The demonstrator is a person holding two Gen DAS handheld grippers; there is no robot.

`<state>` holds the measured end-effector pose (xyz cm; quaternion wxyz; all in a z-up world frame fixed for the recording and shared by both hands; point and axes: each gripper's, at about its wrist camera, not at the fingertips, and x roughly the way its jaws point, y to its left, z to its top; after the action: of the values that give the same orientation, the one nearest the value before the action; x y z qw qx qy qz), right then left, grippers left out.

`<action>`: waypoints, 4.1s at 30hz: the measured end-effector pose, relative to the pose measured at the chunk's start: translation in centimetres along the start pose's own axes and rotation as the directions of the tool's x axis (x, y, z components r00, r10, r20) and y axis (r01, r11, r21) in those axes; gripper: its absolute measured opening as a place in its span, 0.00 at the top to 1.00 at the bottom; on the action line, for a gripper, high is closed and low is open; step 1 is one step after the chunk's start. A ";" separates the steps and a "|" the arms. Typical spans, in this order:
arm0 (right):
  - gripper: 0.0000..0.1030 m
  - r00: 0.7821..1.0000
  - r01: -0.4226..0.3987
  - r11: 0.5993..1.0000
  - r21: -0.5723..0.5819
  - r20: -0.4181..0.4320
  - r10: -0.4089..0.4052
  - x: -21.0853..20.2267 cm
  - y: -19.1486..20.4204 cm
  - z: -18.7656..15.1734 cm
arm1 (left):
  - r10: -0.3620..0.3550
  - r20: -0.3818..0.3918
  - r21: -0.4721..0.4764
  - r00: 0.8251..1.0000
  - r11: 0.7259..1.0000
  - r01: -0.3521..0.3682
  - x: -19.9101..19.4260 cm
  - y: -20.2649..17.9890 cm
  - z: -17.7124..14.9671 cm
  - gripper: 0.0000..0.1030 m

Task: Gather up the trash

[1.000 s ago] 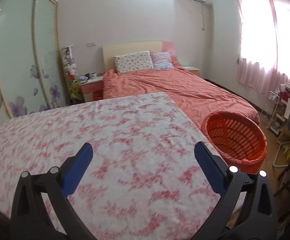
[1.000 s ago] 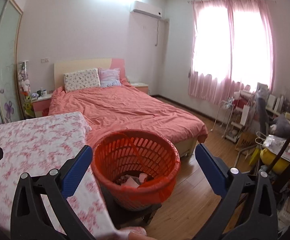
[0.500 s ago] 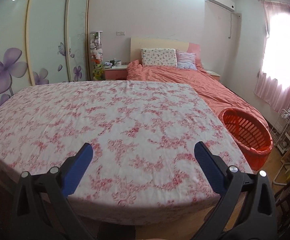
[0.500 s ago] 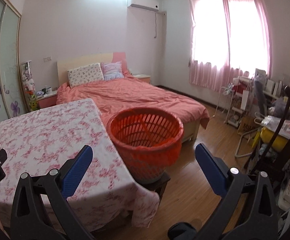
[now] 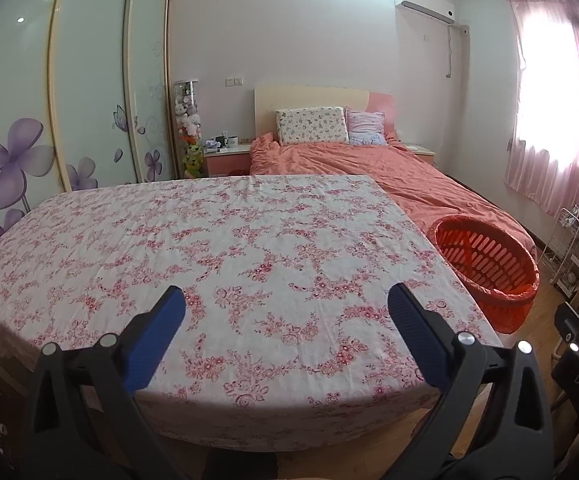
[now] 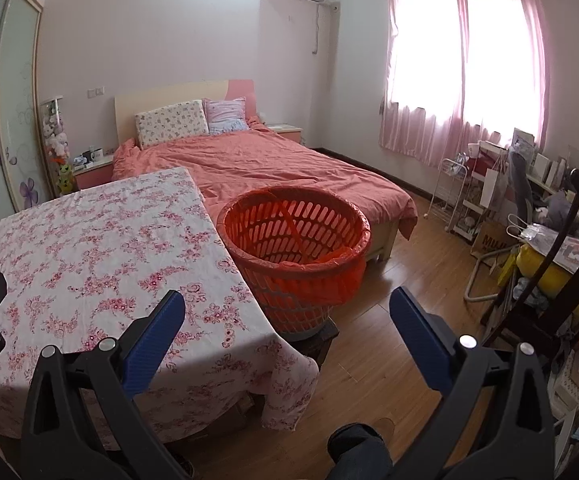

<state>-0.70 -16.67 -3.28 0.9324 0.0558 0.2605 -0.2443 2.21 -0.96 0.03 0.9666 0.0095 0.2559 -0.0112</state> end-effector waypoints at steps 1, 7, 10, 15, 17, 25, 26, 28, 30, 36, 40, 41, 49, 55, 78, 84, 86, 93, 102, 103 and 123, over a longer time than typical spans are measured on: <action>0.02 1.000 0.002 1.000 0.002 -0.005 -0.002 0.1 -0.1 0.0 | 0.001 -0.001 0.004 1.000 1.000 -0.001 0.0 -0.1 0.0 0.04; 0.02 1.000 0.001 1.000 0.011 -0.027 -0.001 0.1 -0.1 0.0 | -0.003 -0.011 0.013 1.000 1.000 0.003 0.2 -0.5 0.0 0.04; 0.02 1.000 -0.005 1.000 0.014 -0.031 0.005 0.1 -0.2 0.1 | -0.007 -0.010 0.016 1.000 1.000 0.007 0.1 -0.7 0.1 0.04; 0.02 1.000 -0.008 1.000 0.023 -0.030 0.008 0.0 -0.5 0.2 | -0.014 -0.002 0.023 1.000 1.000 0.014 -0.1 -1.2 0.3 0.04; 0.02 1.000 -0.006 1.000 0.028 -0.030 0.007 0.0 -0.6 0.2 | -0.018 0.000 0.025 1.000 1.000 0.018 -0.2 -1.3 0.4 0.04; 0.02 1.000 -0.006 0.999 0.037 -0.018 0.007 -0.2 -0.8 0.5 | -0.036 0.008 0.020 0.999 0.999 0.036 -0.5 -1.6 0.7 0.04; 0.02 1.000 -0.007 0.999 0.039 -0.017 0.008 -0.2 -0.8 0.5 | -0.039 0.010 0.020 0.999 0.999 0.038 -0.5 -1.7 0.8 0.04; 0.02 1.000 -0.008 0.999 0.042 -0.014 0.009 -0.3 -0.9 0.6 | -0.040 0.015 0.022 0.999 0.999 0.040 -0.6 -1.8 0.9 0.04; 0.02 1.000 -0.009 0.999 0.044 -0.010 0.010 -0.3 -0.9 0.6 | -0.041 0.018 0.026 0.999 0.999 0.040 -0.7 -1.9 0.9 0.04; 0.02 1.000 -0.011 0.999 0.043 -0.010 0.011 -0.3 -1.0 0.8 | -0.036 0.020 0.026 0.999 0.999 0.036 -0.8 -2.0 1.1 0.04; 0.02 1.000 -0.010 0.999 0.041 -0.004 0.011 -0.4 -0.9 0.9 | -0.034 0.022 0.026 0.999 0.999 0.034 -0.9 -1.9 1.1 0.04; 0.02 1.000 -0.011 0.999 0.041 -0.002 0.011 -0.4 -0.9 1.0 | -0.034 0.022 0.026 0.999 0.999 0.034 -0.9 -1.9 1.1 0.04; 0.02 1.000 -0.011 0.999 0.042 -0.002 0.011 -0.3 -0.8 1.0 | -0.034 0.018 0.026 0.999 0.999 0.034 -0.8 -1.8 1.2 0.04; 0.02 1.000 -0.012 0.999 0.040 -0.001 0.013 -0.3 -0.8 1.0 | -0.034 0.018 0.025 0.999 0.999 0.034 -0.8 -1.8 1.2 0.04; 0.02 1.000 -0.011 0.999 0.039 -0.002 0.012 -0.3 -0.8 1.0 | -0.035 0.017 0.025 0.999 0.999 0.034 -0.8 -1.8 1.2 0.04; 0.02 1.000 -0.012 0.999 0.039 -0.003 0.012 -0.3 -0.8 1.0 | -0.034 0.015 0.025 0.999 0.999 0.034 -0.8 -1.7 1.1 0.04; 0.02 1.000 -0.012 0.999 0.039 -0.004 0.012 -0.3 -0.7 1.0 | -0.034 0.015 0.025 0.999 0.999 0.034 -0.8 -1.7 1.1 0.04; 0.02 1.000 -0.012 0.999 0.039 -0.005 0.013 -0.3 -0.7 1.0 | -0.034 0.015 0.025 0.999 0.999 0.034 -0.8 -1.7 1.2 0.04; 0.02 1.000 -0.013 0.999 0.038 -0.007 0.014 -0.3 -0.7 1.0 | -0.032 0.014 0.024 0.999 0.999 0.032 -0.8 -1.7 1.1 0.04; 0.02 1.000 -0.013 0.999 0.038 -0.007 0.014 -0.2 -0.7 1.0 | -0.032 0.013 0.024 0.999 0.999 0.032 -0.7 -1.7 1.1 0.04; 0.02 1.000 -0.017 0.999 0.036 -0.010 0.017 0.1 -0.6 0.6 | -0.028 0.003 0.021 1.000 0.999 0.028 -0.5 -1.6 0.8 0.04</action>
<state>-0.63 -17.35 -2.77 0.9319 0.0759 0.2604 -0.2406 2.14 -2.53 0.89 0.9666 0.0159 0.2542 -0.0272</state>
